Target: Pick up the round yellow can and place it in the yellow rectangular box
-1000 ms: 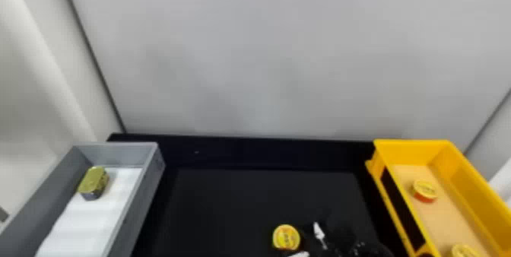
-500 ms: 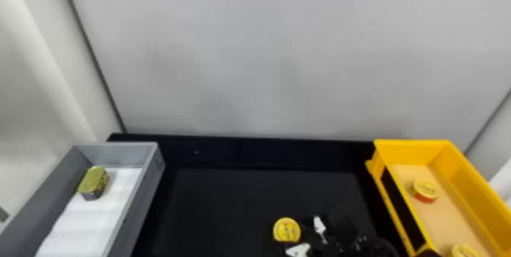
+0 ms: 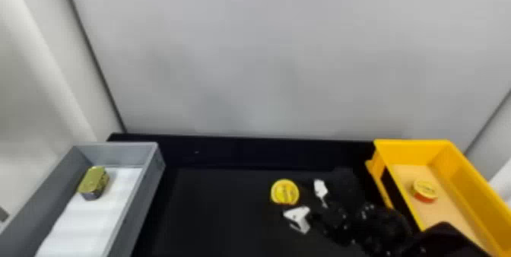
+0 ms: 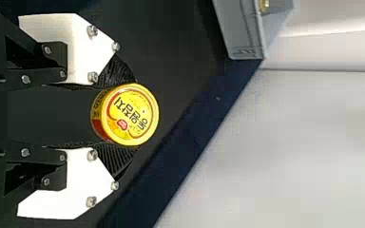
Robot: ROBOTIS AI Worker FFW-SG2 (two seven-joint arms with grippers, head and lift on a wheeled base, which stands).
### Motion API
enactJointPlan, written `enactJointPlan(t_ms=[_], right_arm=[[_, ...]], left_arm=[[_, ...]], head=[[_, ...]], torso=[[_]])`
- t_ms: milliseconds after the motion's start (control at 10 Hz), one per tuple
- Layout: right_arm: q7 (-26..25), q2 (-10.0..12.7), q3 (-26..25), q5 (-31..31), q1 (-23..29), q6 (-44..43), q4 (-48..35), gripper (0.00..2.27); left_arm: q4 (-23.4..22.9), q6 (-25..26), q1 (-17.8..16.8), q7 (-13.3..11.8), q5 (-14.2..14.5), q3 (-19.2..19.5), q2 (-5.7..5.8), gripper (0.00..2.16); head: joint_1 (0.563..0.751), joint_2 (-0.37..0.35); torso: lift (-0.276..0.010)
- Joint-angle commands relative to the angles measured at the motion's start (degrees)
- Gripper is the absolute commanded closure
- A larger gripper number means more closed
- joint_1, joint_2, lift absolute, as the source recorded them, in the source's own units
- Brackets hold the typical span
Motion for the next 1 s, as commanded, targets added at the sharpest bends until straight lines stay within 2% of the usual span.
enactJointPlan(t_ms=[0,200,500,900], right_arm=[[-0.32,0.68,-1.11,2.11,-1.61,2.96,-5.36,0.75],[-1.46,1.99,-4.54,5.01,-3.02,5.33,-9.58,0.75],[-4.10,2.08,-8.41,8.26,-5.30,7.44,-14.41,0.75],[-9.73,2.08,-14.92,12.04,-5.21,8.76,-16.26,0.75]], left_arm=[[0.05,0.15,-0.18,-0.01,-0.04,0.00,-0.15,0.13],[0.05,0.24,-0.18,-0.01,-0.04,-0.09,-0.15,0.13],[0.05,0.51,-0.27,-0.01,-0.04,-0.17,-0.15,0.13],[-0.03,0.68,-0.18,-0.01,-0.04,0.09,-0.15,0.13]], head=[[0.629,0.012],[0.629,0.012],[0.629,0.012],[0.629,0.012]], torso=[[-0.055],[-0.055],[-0.055],[-0.055]])
